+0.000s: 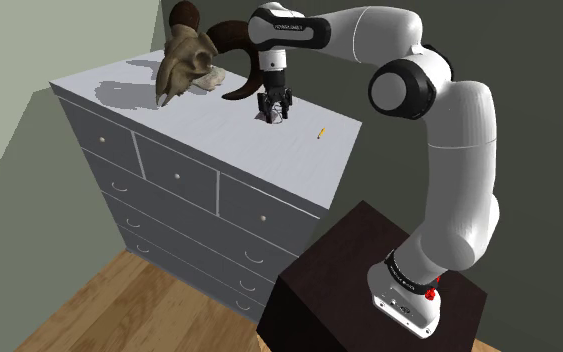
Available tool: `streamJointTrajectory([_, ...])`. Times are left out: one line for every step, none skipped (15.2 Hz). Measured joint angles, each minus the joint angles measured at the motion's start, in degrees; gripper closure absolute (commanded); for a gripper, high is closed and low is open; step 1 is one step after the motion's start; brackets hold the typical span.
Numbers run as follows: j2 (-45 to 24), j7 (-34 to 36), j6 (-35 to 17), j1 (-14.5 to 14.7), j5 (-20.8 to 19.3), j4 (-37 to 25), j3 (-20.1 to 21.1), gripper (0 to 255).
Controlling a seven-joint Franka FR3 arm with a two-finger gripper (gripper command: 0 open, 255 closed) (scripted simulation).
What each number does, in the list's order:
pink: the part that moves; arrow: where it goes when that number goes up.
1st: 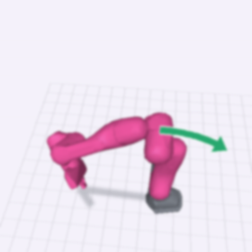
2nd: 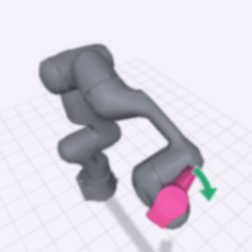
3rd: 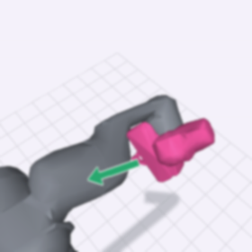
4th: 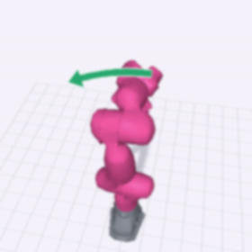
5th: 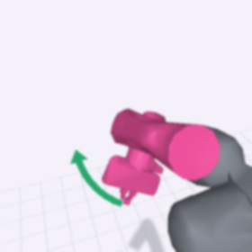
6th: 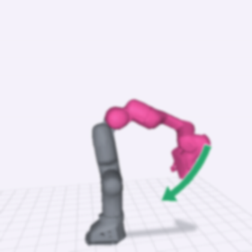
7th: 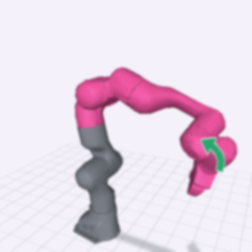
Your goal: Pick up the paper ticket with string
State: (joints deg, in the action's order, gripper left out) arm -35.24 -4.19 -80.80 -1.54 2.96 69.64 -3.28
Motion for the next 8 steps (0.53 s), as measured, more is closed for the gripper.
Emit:
streamJointTrajectory([0.0,0.0,0.0,0.0,0.0,0.0,0.0,255])
streamJointTrajectory([0.0,0.0,0.0,0.0,0.0,0.1,0.0,255])
streamJointTrajectory([-0.1,0.0,0.0,0.0,0.0,-0.1,0.0,255])
streamJointTrajectory([-0.2,0.0,0.4,0.0,0.0,-0.6,0.0,255])
streamJointTrajectory([-0.2,0.1,0.9,0.0,0.0,-1.2,0.0,255])
streamJointTrajectory([-0.4,0.1,1.7,-0.1,0.0,-2.0,0.0,255])
streamJointTrajectory([-0.2,0.0,2.3,-0.1,0.0,-2.5,0.0,255])
streamJointTrajectory([-0.2,0.1,3.0,-0.1,0.0,-3.2,0.0,255])
